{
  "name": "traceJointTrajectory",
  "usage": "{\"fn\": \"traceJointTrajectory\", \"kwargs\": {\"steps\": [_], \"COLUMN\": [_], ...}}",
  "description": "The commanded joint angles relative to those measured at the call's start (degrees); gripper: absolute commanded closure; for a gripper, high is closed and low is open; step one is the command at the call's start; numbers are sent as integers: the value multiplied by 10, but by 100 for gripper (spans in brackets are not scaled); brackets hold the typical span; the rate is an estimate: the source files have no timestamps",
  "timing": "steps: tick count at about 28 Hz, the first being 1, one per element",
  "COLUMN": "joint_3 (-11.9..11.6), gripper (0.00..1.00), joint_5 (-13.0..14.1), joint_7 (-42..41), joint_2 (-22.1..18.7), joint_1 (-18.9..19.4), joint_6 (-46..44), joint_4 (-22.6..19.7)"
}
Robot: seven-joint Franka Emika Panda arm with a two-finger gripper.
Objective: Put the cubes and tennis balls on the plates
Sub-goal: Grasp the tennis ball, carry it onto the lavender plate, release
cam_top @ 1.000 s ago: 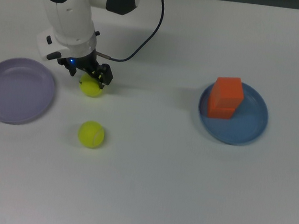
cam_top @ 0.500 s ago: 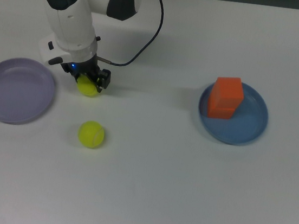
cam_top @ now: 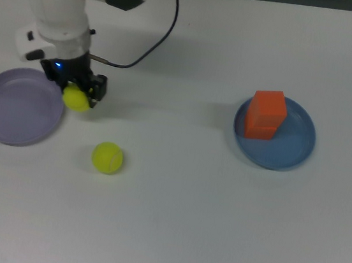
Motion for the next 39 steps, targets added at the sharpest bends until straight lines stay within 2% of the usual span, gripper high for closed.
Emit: {"fn": "traceJointTrajectory", "kwargs": {"steps": [1,8,15,17,18,19,20,21,22,33,36,39], "joint_3": [-28,-50,-52,-52,-52,-53,-52,-52,-53,-52,-47,-46], "gripper": [98,97,96,92,85,75,58,10,0,0,0,0], "joint_5": [3,7,4,2,1,1,1,0,0,4,8,9], "joint_7": [-32,-62,-62,-60,-60,-60,-60,-59,-57,-55,-55,-54], "joint_2": [-2,25,45,50,51,51,52,52,52,30,28,33], "joint_1": [-12,-23,-23,-22,-22,-22,-22,-21,-21,-21,-13,11], "joint_6": [5,11,35,40,40,40,40,39,38,29,24,24], "joint_4": [16,22,22,22,22,22,22,21,21,23,47,69]}}
